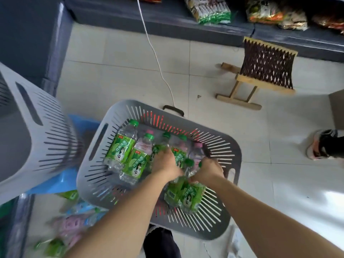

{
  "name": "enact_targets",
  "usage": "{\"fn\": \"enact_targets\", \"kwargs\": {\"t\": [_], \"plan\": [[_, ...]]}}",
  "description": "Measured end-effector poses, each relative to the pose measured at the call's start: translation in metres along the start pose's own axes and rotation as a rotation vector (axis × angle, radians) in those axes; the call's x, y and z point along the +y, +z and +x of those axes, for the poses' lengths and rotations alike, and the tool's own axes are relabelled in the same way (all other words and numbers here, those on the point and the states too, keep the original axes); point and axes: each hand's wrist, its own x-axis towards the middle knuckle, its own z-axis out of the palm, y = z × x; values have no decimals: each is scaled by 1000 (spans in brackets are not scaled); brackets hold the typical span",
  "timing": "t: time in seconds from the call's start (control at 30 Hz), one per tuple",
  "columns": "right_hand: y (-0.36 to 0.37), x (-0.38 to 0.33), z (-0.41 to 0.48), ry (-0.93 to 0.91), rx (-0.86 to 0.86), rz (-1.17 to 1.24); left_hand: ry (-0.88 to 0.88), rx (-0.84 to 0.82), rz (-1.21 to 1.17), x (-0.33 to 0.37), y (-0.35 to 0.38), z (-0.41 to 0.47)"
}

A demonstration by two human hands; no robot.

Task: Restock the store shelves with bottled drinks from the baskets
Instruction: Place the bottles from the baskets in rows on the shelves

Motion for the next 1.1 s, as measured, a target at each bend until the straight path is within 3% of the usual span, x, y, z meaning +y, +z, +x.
{"fn": "enact_targets", "kwargs": {"t": [0.13,0.27,0.4,0.63,0.83,1.1], "plan": [[4,2,-5,-20,-44,132,-47,-62,-46,3,4,-13],[2,8,-23,-102,29,84,-113,-267,-382,-8,0,-37],[-11,-2,-52,-173,40,137,-127,-259,-617,-27,-20,-74],[-43,-64,-117,-404,63,341,-1,-119,-948,-70,-86,-146],[-49,-119,-205,-594,15,472,52,212,-1258,-120,-124,-231],[-10,-181,-354,-944,-89,410,97,476,-1228,-226,-145,-385]]}}
